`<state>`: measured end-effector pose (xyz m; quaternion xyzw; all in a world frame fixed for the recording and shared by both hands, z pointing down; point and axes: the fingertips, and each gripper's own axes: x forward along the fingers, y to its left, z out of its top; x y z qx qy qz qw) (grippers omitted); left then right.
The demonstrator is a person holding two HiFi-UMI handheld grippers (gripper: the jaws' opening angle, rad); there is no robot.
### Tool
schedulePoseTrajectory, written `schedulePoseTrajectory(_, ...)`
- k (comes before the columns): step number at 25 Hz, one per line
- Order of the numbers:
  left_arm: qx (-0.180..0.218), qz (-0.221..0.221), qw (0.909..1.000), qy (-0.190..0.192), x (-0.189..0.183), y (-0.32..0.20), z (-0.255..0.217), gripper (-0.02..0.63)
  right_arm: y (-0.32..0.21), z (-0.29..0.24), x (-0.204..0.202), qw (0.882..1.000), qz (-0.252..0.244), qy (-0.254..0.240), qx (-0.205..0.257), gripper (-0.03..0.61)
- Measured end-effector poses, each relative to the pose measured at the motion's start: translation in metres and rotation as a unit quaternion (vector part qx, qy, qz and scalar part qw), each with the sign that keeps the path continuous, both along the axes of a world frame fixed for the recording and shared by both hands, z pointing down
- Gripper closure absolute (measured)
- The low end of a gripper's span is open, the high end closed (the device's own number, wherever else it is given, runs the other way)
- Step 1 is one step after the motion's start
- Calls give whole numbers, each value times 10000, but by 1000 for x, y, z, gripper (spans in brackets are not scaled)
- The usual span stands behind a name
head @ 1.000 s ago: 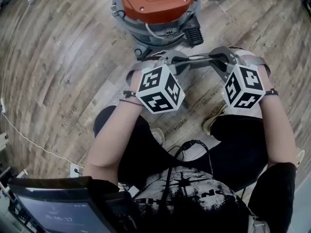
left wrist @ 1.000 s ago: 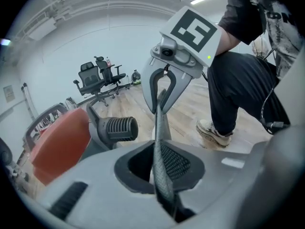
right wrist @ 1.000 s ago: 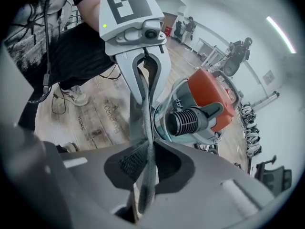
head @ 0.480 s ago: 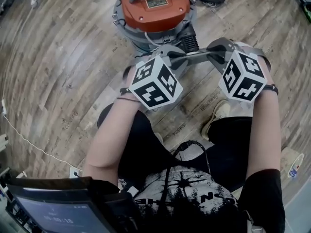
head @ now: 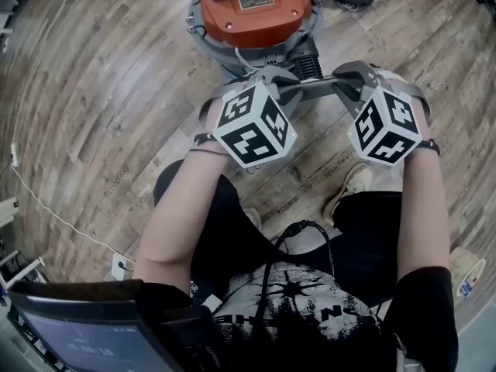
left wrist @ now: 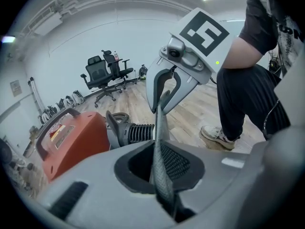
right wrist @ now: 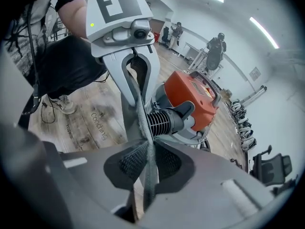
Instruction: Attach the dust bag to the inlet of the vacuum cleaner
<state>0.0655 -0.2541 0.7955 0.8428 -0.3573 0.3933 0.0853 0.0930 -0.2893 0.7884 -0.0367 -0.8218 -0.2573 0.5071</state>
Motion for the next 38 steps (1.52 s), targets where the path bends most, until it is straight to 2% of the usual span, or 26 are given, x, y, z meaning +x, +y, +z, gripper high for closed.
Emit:
schedulePoseTrajectory(10,-104,-81,9999,-44,9,-16,-11,583,-17,20,4,9986,464,-41,-269,534)
schedulePoseTrajectory(13,-90,-212,9997,62,1,-15,-5,581,-14,15,-1,9994,286,-62,-200,537)
schedulePoseTrajectory(19,-176,-402,9988,-229,-14,-6,24,583,-2,0,-18,9997,-185,130,40,543)
schedulePoseTrajectory(25,-180,-471,9982,-332,-20,-5,30,583,7,-11,-27,9990,-340,168,249,545)
schedulePoseTrajectory(32,122,-435,9988,-190,-17,-15,6,580,-9,-1,-15,9995,229,-36,-217,545)
schedulePoseTrajectory(35,257,-441,9987,-57,-7,-25,-8,581,-25,11,-8,9988,459,4,-192,542)
schedulePoseTrajectory(38,346,-387,9985,-162,1,-34,-13,583,-36,22,-5,9982,562,66,-196,538)
